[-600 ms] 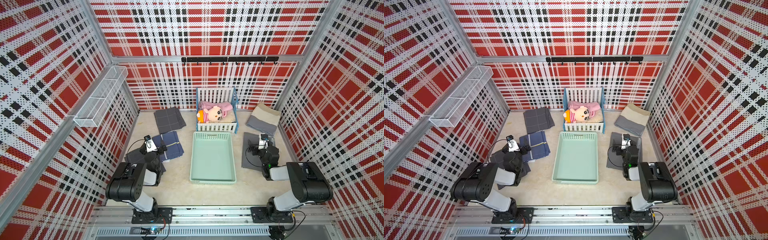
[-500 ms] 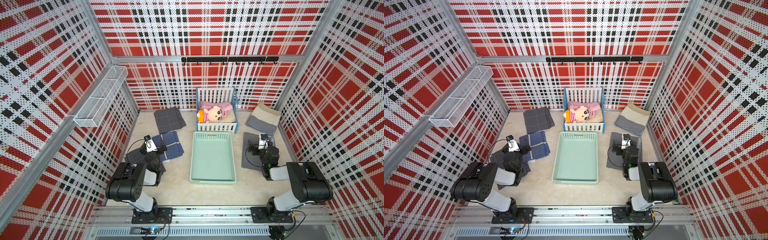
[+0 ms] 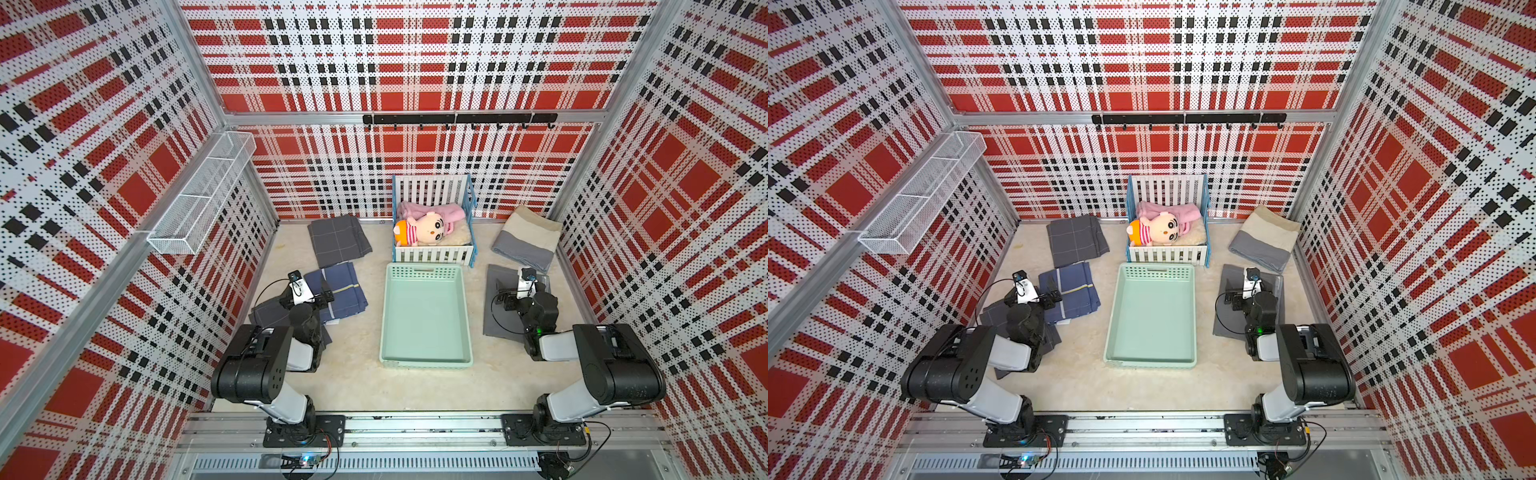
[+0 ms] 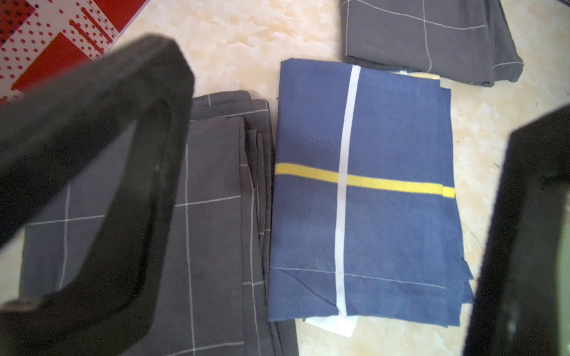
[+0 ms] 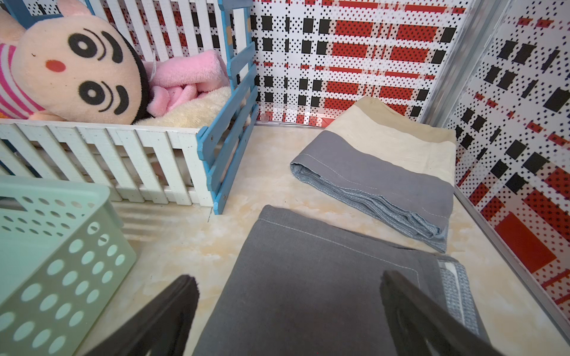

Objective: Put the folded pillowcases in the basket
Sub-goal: Move the basket to the center of the board.

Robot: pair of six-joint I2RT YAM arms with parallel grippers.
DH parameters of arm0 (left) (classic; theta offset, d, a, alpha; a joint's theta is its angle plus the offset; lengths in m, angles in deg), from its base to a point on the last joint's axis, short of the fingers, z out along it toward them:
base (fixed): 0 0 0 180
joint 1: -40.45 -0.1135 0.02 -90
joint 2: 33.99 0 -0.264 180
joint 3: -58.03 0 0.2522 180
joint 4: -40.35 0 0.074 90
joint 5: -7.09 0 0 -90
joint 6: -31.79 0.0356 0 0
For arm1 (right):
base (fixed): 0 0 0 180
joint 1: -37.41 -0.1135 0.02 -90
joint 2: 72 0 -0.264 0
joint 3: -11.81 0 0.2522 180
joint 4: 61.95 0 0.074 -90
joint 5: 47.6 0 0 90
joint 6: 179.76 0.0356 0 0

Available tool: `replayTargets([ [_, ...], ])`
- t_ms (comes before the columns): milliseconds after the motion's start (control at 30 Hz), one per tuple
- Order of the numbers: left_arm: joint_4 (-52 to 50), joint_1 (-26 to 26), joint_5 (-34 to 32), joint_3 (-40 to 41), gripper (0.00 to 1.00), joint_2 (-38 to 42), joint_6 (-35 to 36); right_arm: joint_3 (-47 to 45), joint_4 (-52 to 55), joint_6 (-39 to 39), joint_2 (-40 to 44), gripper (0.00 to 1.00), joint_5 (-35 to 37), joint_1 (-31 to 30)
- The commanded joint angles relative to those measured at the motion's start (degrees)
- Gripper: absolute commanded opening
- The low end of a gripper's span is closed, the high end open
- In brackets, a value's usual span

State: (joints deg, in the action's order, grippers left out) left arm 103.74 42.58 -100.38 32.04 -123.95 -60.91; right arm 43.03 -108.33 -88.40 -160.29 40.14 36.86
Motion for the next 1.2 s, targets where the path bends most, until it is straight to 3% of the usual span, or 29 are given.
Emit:
replayTargets([
  [0,1.1,0.3,-0.7,-0.2,0.99,0.1,0.3,0.3,-0.5,0.7,0.0,1.00,0.5,0.1],
  [433,1.1,0.2,-0.6,-0.2,0.99,0.1,0.4,0.5,-0.1,1.1,0.1,1.00,2.3,0.1],
  [500,1.2,1.5,-1.9,-0.1,0.99,1.1,1.3,8.4,13.8,3.3,3.2,1.00,9.1,-0.6],
  [567,-2.2,3.5,-3.4,-0.6,0.99,4.3,3.5,24.0,47.3,12.9,2.4,1.00,20.0,-0.8],
  [600,-6.3,5.2,-6.1,-1.9,0.99,6.8,4.5,33.9,62.1,15.6,-1.1,1.00,21.2,-0.6],
  [667,-14.5,8.4,-12.3,-5.8,0.99,11.2,5.8,45.2,75.7,15.8,-7.1,1.00,18.9,-1.3],
  [733,-22.3,10.7,-19.9,-10.9,0.99,14.9,3.4,47.0,77.3,15.4,-6.5,1.00,17.2,-3.1],
  [833,-40.6,11.5,-21.9,-22.5,0.99,18.5,-2.0,46.0,76.9,15.6,0.2,1.00,19.1,-5.6],
  [933,-63.9,10.9,-24.0,-36.3,0.99,18.4,-15.1,46.1,77.7,19.1,6.7,1.00,18.3,-5.7],
  [967,-74.9,9.8,-23.5,-41.5,0.99,17.7,-22.0,44.5,76.6,23.8,8.9,1.00,20.0,-5.7],
  [1033,-83.4,6.1,-20.7,-45.1,0.99,16.5,-30.6,41.2,76.3,34.0,12.5,1.00,19.9,-5.0],
  [1067,-84.6,2.9,-14.6,-44.4,0.99,16.2,-35.4,40.0,75.5,34.4,13.7,1.00,15.1,-4.1],
  [1100,-83.3,-1.3,-3.9,-42.7,0.98,16.2,-36.5,38.9,73.7,32.7,14.3,1.00,8.3,-3.4],
  [1167,-76.8,-6.4,10.5,-37.9,0.60,16.8,-38.5,38.2,72.7,28.5,14.0,0.75,0.4,-3.7],
])
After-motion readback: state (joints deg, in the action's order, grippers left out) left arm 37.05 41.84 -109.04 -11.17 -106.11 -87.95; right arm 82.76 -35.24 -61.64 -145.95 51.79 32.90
